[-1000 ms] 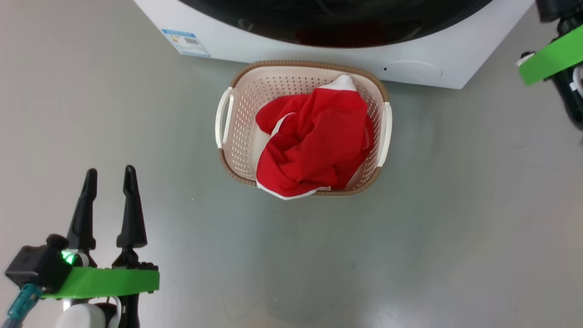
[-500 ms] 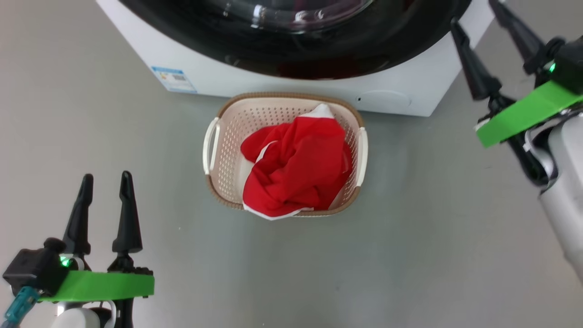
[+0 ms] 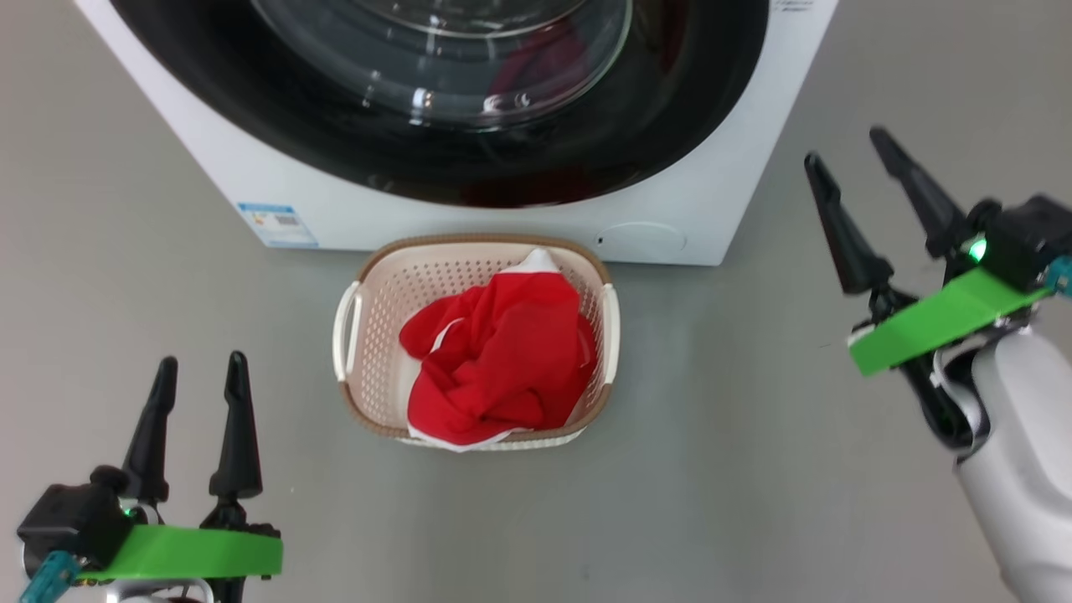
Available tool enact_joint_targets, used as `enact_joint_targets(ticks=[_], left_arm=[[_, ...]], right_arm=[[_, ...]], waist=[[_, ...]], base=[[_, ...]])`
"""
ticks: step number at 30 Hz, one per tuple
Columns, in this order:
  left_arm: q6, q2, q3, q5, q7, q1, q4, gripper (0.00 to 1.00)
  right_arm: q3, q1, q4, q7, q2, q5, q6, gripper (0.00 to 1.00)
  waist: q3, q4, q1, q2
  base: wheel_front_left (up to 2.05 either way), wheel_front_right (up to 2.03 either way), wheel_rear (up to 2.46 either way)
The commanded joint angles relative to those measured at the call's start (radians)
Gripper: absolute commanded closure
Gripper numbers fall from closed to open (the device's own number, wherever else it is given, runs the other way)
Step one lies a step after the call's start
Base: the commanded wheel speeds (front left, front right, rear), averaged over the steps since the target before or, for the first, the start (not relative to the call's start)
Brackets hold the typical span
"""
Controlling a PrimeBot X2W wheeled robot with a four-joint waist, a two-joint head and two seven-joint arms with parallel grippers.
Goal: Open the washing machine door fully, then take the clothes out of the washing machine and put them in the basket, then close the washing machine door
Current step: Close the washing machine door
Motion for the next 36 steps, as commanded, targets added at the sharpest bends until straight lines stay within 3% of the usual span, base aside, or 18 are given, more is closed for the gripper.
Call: enact_joint_targets(ticks=[1, 22, 36], left_arm=[[-0.003, 0.027, 0.033, 0.008, -0.008, 0.003, -0.016, 0.0], [0.002, 0.067, 0.007, -0.057, -0.003, 0.084, -0.003, 0.0], [0.004, 0.076, -0.002, -0.076, 0.017, 0.103, -0.034, 0.0]], right_arm=[[0.001, 0.045, -0.032, 0.0, 0.008, -0.001, -0.003, 0.0], [-0.047, 0.31, -0.117, 0.0, 0.08, -0.017, -0.003, 0.0], [-0.1, 0.373, -0.138, 0.0, 0.111, -0.03, -0.003, 0.0]], waist=[[-0.036, -0.033, 0.0, 0.0], [-0.172, -0.116, 0.0, 0.0], [-0.177, -0.135, 0.0, 0.0]], base=[[0.0, 0.0, 0.0], [0.0, 0.0, 0.0], [0.0, 0.0, 0.0]])
